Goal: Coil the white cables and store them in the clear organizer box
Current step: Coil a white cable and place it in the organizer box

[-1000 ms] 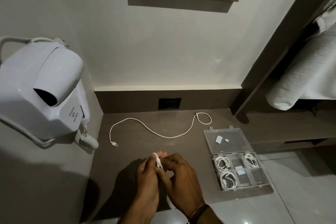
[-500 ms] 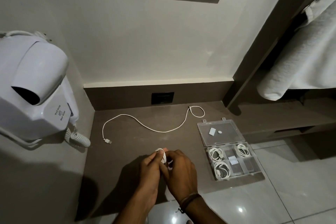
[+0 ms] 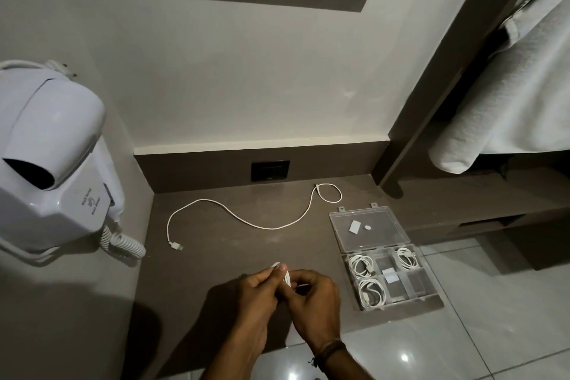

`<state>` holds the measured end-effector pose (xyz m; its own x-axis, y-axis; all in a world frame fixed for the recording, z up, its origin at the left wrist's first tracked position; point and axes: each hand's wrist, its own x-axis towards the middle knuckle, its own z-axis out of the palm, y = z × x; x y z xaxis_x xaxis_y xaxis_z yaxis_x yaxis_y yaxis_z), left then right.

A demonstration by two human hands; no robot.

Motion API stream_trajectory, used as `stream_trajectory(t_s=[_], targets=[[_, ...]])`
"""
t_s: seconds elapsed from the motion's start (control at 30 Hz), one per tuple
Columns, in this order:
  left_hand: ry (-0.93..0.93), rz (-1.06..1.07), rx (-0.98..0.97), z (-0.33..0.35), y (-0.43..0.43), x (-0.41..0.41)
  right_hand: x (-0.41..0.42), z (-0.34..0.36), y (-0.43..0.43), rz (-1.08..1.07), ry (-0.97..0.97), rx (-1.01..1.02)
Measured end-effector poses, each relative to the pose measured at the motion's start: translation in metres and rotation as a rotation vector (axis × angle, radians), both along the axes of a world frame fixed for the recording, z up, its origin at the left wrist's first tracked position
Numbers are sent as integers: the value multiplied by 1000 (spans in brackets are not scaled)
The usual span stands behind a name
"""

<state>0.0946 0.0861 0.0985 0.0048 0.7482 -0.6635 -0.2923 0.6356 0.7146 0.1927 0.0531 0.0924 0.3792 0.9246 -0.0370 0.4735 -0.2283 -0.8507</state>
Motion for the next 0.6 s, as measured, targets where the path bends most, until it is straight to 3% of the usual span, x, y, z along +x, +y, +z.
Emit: stream_trajectory(t_s=[0.17,0.3,0.4,0.47,0.6], targets=[[46,87,104,-2,-8,10,7,-2,-3,-14,44,-1],[287,51,303,-4,-6,17,22,-6,-8,7,86,-30],[438,-34,457,-7,-4,26,42,-7,-9,3,229,-51],[404,-48,451,-14,-1,28,58,-4,-6,-36,378,-71],[147,-313,319,-12,8,42,90,0,-11,6,669,-183]])
